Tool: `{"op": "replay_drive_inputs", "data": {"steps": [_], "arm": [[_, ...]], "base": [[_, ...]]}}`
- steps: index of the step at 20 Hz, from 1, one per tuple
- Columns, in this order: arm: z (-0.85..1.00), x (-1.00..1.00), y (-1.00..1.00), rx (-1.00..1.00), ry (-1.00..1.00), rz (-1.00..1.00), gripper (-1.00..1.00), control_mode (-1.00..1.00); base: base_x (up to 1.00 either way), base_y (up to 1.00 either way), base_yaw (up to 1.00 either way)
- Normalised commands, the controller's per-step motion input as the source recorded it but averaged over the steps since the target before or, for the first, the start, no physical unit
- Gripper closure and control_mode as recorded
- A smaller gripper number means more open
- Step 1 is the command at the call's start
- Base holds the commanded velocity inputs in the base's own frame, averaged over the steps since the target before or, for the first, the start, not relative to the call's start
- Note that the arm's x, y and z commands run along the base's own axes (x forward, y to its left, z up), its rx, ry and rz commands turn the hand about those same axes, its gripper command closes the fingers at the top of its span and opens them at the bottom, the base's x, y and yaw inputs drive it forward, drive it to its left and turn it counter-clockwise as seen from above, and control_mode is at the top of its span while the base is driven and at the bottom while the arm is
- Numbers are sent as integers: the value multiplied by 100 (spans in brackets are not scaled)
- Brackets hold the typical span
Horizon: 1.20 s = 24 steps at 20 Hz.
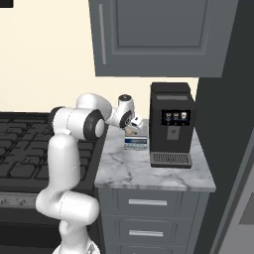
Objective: Take the steak from the fridge and place it on the digital scale on the counter by the fridge. Wait a few seconds for a reading, then move it to the plate on the dining counter.
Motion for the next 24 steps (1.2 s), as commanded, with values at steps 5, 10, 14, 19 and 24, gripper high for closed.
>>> {"op": "replay_drive_inputs", "data": {"steps": [5, 10, 14, 19, 24], "arm": [[0, 0, 0, 0, 2, 0, 100, -100], [0, 0, 0, 0, 1, 0, 100, -100], [10, -52, 0, 0, -7, 4, 100, -100], [55, -100, 0, 0, -14, 12, 100, -100], [74, -100, 0, 0, -8, 12, 100, -100]], "base": [[0, 0, 0], [0, 0, 0], [0, 0, 0], [0, 0, 0], [0, 0, 0]]}}
